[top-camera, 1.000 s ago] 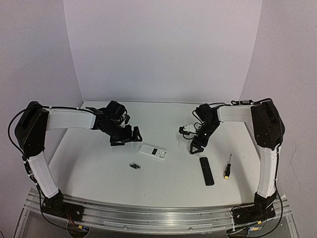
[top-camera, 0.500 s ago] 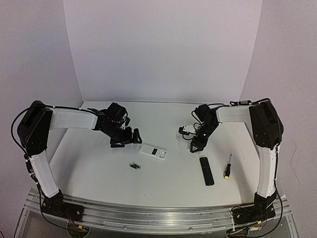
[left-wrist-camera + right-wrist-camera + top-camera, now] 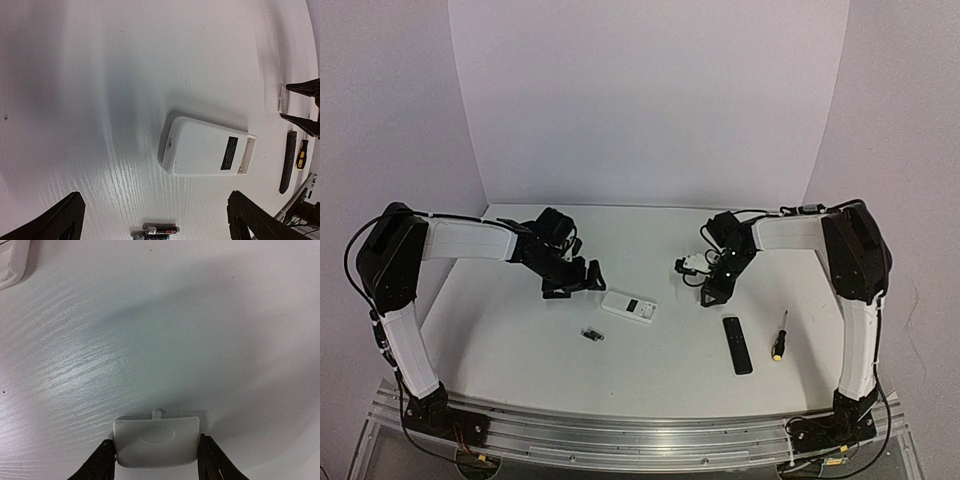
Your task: Unload the batteries from the remote control
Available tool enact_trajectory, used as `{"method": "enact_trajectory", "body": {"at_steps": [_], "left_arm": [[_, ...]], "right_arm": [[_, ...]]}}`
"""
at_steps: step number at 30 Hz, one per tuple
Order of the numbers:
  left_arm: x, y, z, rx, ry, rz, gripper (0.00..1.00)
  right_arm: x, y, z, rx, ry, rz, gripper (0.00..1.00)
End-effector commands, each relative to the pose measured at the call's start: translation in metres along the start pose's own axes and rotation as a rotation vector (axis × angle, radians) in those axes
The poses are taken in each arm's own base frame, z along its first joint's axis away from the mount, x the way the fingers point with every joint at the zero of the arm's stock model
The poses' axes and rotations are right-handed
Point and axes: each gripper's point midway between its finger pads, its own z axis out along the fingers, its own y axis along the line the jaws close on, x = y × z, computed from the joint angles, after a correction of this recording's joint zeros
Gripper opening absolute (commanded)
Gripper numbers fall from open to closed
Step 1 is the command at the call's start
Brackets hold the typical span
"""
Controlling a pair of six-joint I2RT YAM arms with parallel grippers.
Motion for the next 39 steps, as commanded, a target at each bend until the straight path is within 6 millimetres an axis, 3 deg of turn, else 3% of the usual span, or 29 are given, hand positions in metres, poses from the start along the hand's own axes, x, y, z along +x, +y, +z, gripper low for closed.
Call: {"method": "enact_trajectory", "body": {"at_steps": [1,6,12,19,24,26,29,39], "left_arm": [[-0.013,-0.007,-0.006,0.015,-0.022,0.029,1.0],[-0.013,-0.008,-0.005,0.027,-0.019,0.029,1.0],[-0.014,-0.01,0.0,0.047,-0.013,0.031,1.0],[-0.017,-0.016,0.005,0.08,-0.002,0.037,1.0],[-0.017,-0.017,0.006,0.085,0.004,0.039,1.0],[-0.016,-0.016,0.007,0.081,0.007,0.04,1.0],[-0.013,-0.015,0.007,0.078,0.013,0.04,1.0],[-0.011,-0.012,0.01,0.073,0.022,0.043,1.0]], "right_arm": [[0.046,0.013,0.023,0.001,0.177,-0.007,0.5],[0.05,0.018,0.02,0.004,0.187,-0.002,0.5],[0.051,0.027,0.021,-0.01,0.19,-0.005,0.32],[0.038,0.036,0.01,-0.041,0.125,0.019,0.24],[0.037,0.031,0.013,-0.027,0.132,0.021,0.27],[0.04,0.024,0.015,0.004,0.156,0.016,0.36],[0.041,0.015,0.017,0.038,0.169,0.015,0.41],[0.019,-0.003,0.008,0.111,0.095,0.019,0.52]]}}
